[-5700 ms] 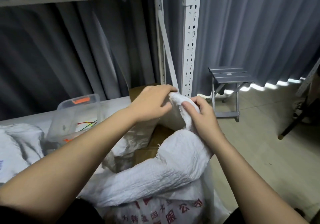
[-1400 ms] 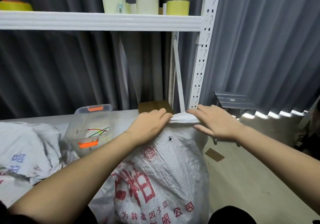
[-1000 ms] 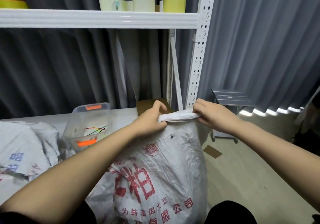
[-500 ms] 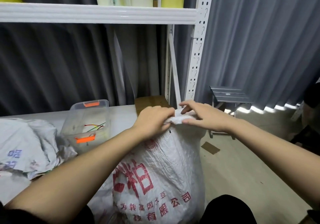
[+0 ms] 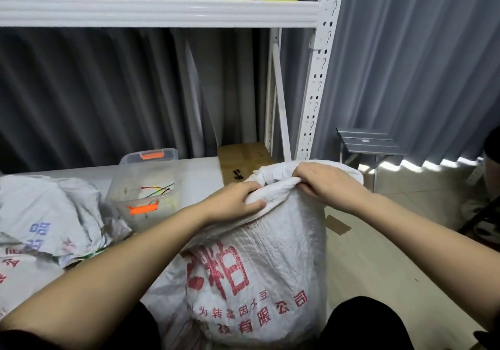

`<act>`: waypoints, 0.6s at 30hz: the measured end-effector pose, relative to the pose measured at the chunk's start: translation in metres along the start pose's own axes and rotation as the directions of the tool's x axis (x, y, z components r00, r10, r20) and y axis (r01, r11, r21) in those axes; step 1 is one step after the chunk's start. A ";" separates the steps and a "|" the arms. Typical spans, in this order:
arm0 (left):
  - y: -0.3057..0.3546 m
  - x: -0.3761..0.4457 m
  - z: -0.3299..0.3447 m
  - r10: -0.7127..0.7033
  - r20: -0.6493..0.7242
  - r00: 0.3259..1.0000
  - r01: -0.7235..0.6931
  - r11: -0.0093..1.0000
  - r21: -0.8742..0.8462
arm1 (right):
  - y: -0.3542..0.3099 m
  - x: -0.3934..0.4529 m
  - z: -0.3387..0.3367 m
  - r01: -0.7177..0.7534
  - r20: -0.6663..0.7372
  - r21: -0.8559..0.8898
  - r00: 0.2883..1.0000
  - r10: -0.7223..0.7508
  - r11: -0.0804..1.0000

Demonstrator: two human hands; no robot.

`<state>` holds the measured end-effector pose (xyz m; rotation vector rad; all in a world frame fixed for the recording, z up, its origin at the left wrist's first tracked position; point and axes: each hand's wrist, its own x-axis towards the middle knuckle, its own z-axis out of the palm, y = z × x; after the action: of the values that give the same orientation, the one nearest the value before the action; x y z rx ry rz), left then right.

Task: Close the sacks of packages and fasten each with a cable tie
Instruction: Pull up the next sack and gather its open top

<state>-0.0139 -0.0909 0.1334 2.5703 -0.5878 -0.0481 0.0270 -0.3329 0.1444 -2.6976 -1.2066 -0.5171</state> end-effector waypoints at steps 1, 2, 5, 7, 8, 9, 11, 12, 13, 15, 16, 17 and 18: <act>0.003 0.000 0.001 0.023 -0.044 0.999 -0.017 0.991 0.133 | -0.001 -0.001 0.001 0.006 -0.005 -0.012 1.000 -0.006 1.000; 0.003 0.001 0.003 0.055 -0.095 0.994 -0.027 0.961 0.274 | 0.000 -0.002 0.000 0.016 -0.007 -0.036 1.000 -0.016 0.999; 0.004 0.003 0.010 0.293 -0.216 0.931 -0.112 0.795 0.596 | -0.001 -0.006 -0.003 0.036 0.031 -0.098 0.999 -0.033 0.994; 0.002 0.004 0.017 0.464 -0.204 0.862 -0.208 0.690 0.693 | -0.005 -0.004 -0.005 0.003 0.156 -0.111 0.988 0.014 0.994; 0.002 0.006 0.020 0.523 -0.197 0.829 -0.237 0.648 0.724 | -0.008 -0.002 -0.005 -0.030 0.216 -0.086 0.975 0.048 0.996; 0.004 0.007 0.021 0.555 -0.191 0.810 -0.253 0.624 0.739 | -0.013 0.001 -0.004 -0.067 0.260 -0.030 0.963 0.072 0.997; 0.006 0.010 0.023 0.552 -0.191 0.811 -0.244 0.617 0.748 | -0.020 0.006 0.002 -0.125 0.328 0.094 0.941 0.087 0.988; 0.006 0.011 0.022 0.528 -0.193 0.827 -0.242 0.645 0.725 | -0.023 0.008 0.006 -0.143 0.356 0.124 0.930 0.091 0.982; 0.006 0.009 0.021 0.481 -0.191 0.856 -0.245 0.702 0.669 | -0.025 0.009 0.010 -0.154 0.366 0.127 0.925 0.098 0.980; 0.003 0.003 0.019 0.305 -0.212 0.928 -0.149 0.828 0.540 | -0.027 0.009 0.014 -0.151 0.354 0.096 0.929 0.109 0.984; -0.001 0.001 0.020 0.212 -0.209 0.955 -0.065 0.834 0.548 | -0.027 0.009 0.015 -0.151 0.351 0.083 0.929 0.113 0.985; -0.006 -0.001 0.023 0.195 -0.211 0.958 -0.036 0.811 0.584 | -0.026 0.009 0.016 -0.153 0.351 0.076 0.929 0.118 0.985; -0.011 -0.004 0.027 0.200 -0.201 0.959 -0.040 0.797 0.603 | -0.026 0.009 0.017 -0.152 0.349 0.071 0.930 0.118 0.986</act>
<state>-0.0170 -0.0932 0.1047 3.0549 -0.7587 0.6026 0.0178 -0.3050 0.1314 -2.8370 -1.0706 0.0364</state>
